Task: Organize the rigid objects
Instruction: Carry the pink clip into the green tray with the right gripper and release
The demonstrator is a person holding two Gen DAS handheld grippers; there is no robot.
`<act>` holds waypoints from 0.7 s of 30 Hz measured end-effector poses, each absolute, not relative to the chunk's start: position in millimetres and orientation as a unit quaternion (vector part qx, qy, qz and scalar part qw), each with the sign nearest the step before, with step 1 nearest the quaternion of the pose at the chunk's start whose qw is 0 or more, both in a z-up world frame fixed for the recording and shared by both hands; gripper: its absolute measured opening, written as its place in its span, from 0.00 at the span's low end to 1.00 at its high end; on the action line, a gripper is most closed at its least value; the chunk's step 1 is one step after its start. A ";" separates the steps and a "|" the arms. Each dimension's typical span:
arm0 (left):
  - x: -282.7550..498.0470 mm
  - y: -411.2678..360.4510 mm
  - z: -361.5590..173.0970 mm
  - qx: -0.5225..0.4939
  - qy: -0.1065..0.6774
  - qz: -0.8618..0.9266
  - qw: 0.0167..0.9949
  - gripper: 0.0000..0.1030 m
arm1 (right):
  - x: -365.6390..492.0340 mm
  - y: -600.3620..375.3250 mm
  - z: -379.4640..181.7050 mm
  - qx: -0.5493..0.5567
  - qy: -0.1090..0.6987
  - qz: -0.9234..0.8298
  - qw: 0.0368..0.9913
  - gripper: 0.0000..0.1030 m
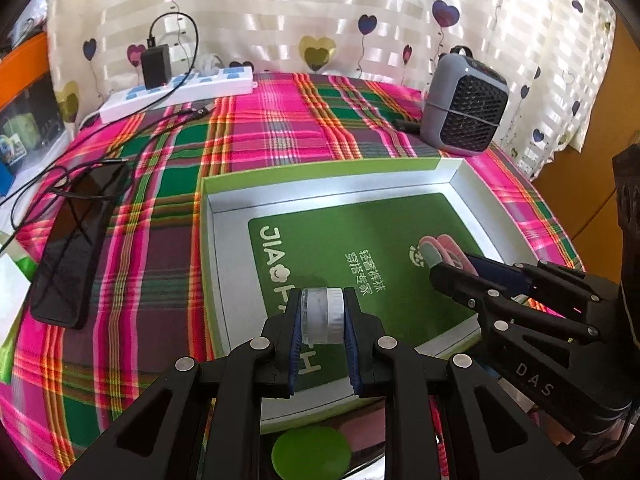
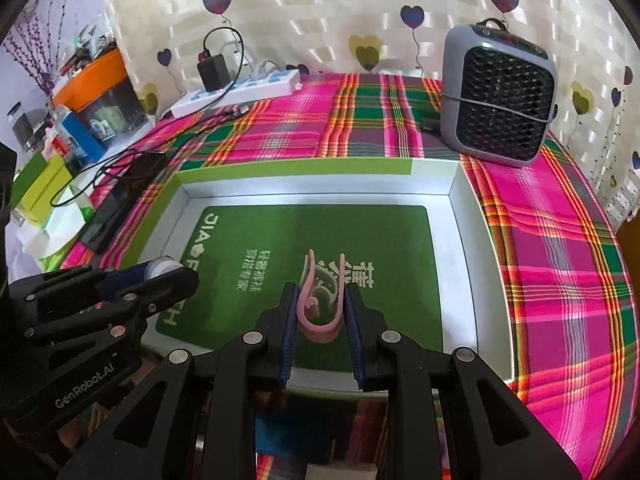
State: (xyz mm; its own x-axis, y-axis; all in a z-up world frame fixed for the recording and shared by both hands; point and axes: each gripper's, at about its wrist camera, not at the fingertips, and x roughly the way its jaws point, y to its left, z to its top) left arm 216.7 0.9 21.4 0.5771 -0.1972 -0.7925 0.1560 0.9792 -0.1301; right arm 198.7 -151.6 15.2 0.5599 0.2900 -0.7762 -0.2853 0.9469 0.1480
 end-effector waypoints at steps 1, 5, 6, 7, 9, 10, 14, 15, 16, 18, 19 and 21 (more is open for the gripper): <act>217.0 0.3 20.3 -0.022 0.449 -0.100 0.887 0.18 | 199.1 -151.7 14.2 0.002 0.440 0.163 0.883 0.23; 218.1 -1.1 17.6 -0.020 0.453 -0.102 0.886 0.18 | 201.2 -151.7 11.2 0.001 0.445 0.160 0.881 0.23; 218.4 -1.0 16.9 -0.019 0.454 -0.101 0.885 0.18 | 201.7 -151.7 10.7 0.001 0.446 0.159 0.881 0.23; 218.5 -1.4 16.5 -0.019 0.454 -0.101 0.885 0.18 | 201.9 -151.9 10.2 0.001 0.448 0.159 0.880 0.23; 218.6 -1.7 16.3 -0.017 0.454 -0.099 0.885 0.18 | 202.2 -152.0 9.2 0.000 0.450 0.158 0.879 0.23; 218.6 -1.9 16.4 -0.016 0.454 -0.099 0.885 0.18 | 202.3 -151.7 9.2 0.000 0.450 0.158 0.879 0.23; 218.6 -2.3 16.3 -0.015 0.455 -0.098 0.885 0.18 | 202.9 -151.4 9.0 0.000 0.452 0.157 0.878 0.23; 218.4 -2.0 16.5 -0.015 0.455 -0.098 0.885 0.18 | 202.9 -151.6 8.6 0.000 0.453 0.156 0.878 0.23; 218.3 -2.0 16.4 -0.015 0.455 -0.098 0.885 0.19 | 203.0 -151.5 8.5 -0.001 0.454 0.154 0.878 0.23; 218.6 -2.7 16.5 -0.013 0.454 -0.099 0.885 0.19 | 202.5 -150.9 8.5 -0.006 0.454 0.153 0.878 0.23; 218.6 -2.8 16.4 -0.012 0.455 -0.098 0.885 0.19 | 202.4 -150.4 8.5 -0.007 0.454 0.152 0.878 0.23; 218.8 -3.1 16.2 -0.010 0.454 -0.098 0.885 0.20 | 202.4 -149.9 8.2 -0.008 0.454 0.151 0.878 0.23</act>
